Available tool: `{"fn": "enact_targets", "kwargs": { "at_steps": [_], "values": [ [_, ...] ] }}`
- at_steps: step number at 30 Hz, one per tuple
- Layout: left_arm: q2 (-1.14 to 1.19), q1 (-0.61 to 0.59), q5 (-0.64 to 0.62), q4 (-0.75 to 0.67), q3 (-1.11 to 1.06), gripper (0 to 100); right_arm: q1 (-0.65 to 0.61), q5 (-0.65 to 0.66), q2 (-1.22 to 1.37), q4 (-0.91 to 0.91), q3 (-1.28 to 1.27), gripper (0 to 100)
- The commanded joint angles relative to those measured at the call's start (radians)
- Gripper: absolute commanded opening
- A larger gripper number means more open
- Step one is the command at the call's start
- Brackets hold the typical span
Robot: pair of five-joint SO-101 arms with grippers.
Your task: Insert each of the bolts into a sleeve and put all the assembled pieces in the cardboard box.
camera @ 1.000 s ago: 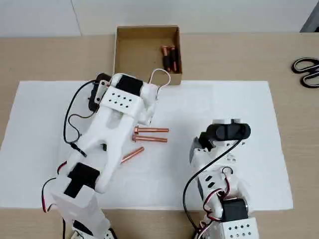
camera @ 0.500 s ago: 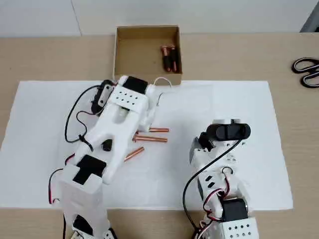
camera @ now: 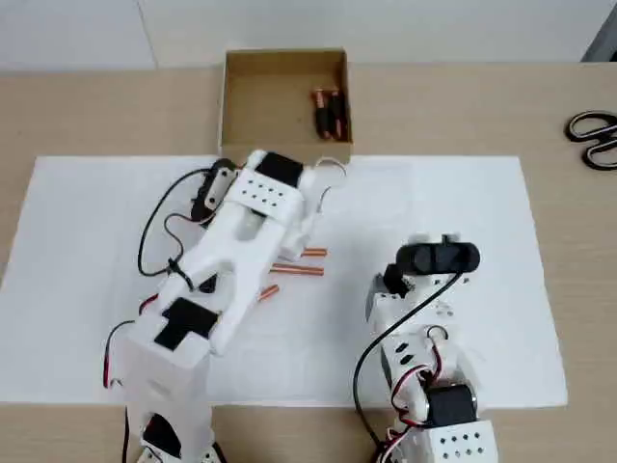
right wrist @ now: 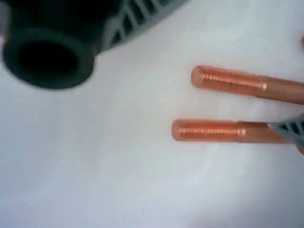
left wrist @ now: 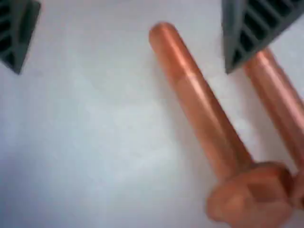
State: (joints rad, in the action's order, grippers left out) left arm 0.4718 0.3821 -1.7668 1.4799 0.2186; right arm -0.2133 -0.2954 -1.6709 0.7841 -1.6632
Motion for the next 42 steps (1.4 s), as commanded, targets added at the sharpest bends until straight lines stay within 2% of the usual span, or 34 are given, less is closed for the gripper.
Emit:
{"fn": "enact_targets", "kwargs": {
  "at_steps": [1, 9, 16, 18, 23, 27, 34, 39, 42],
  "values": [
    [0.014, 0.002, -0.008, 0.006, 0.039, 26, 0.007, 0.005, -0.015, -0.008, 0.008, 0.4],
    [0.080, -0.009, -0.008, -0.009, 0.041, 26, 0.007, 0.008, -0.015, -0.008, 0.011, 0.4],
    [0.167, -0.103, -0.008, -0.009, 0.041, 25, 0.008, 0.008, -0.015, -0.008, 0.015, 0.4],
    [0.175, -0.121, -0.006, -0.009, 0.041, 20, 0.008, 0.008, -0.015, -0.008, 0.015, 0.4],
    [0.176, -0.137, -0.008, 0.006, 0.050, 0, 0.008, 0.008, -0.015, -0.008, 0.017, 0.4],
    [0.181, -0.135, -0.005, 0.006, 0.093, 1, 0.008, 0.008, -0.015, -0.008, 0.017, 0.4],
    [0.175, -0.127, 0.008, 0.038, 0.364, 1, 0.008, 0.009, -0.015, -0.008, 0.017, 0.4],
    [0.181, -0.097, 0.091, 0.166, 0.602, 1, 0.008, 0.009, -0.015, -0.008, 0.017, 0.4],
    [0.178, -0.075, 0.209, 0.247, 0.730, 1, 0.007, 0.008, -0.015, -0.008, 0.017, 0.4]
  ]
}}
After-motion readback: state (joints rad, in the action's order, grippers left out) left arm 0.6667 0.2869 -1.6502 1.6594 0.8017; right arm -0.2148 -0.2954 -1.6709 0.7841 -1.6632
